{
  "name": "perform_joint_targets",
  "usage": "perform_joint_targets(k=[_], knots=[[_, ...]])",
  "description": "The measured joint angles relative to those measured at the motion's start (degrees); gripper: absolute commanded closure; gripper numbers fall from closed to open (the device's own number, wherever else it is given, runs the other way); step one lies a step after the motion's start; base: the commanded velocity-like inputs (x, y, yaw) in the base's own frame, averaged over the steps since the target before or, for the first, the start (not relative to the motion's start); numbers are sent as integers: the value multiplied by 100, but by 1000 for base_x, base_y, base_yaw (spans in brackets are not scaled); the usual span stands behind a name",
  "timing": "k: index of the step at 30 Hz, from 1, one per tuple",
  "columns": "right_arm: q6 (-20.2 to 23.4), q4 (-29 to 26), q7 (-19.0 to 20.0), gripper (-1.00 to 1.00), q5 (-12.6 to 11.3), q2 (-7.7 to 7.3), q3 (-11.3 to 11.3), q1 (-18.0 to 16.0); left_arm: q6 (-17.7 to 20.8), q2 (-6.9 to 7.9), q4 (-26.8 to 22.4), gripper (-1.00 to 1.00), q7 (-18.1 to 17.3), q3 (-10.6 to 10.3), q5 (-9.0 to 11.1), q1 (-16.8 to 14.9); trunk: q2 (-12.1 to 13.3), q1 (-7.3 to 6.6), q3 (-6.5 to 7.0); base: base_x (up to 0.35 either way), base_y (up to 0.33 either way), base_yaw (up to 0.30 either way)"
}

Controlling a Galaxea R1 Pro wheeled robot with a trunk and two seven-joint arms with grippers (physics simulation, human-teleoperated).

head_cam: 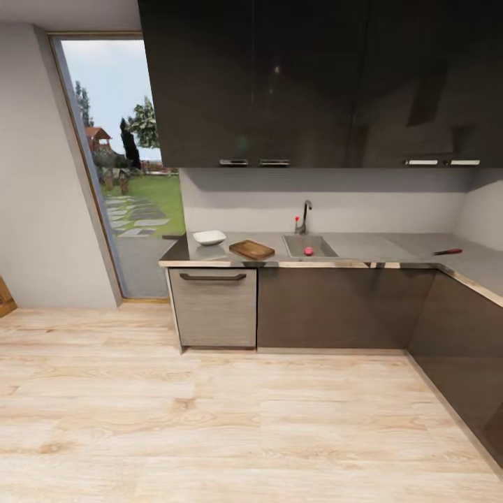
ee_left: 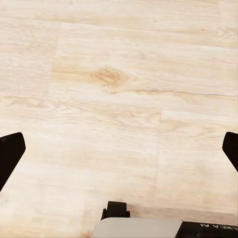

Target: In the kitchen, take the Vidalia onion out of the sink, dice it on the chopping board with the paring knife, put the diced onion into the bowl on the countertop, then place both the paring knife and the chopping board into the sink.

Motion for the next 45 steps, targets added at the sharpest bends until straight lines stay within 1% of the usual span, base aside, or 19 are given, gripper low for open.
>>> perform_joint_targets(k=[45], knots=[[0, 39, 0, -100, 0, -9, -12, 0, -1, -1, 8, -100, 1, 1, 0, 0, 1807, -989, 810, 0, 0, 0]])
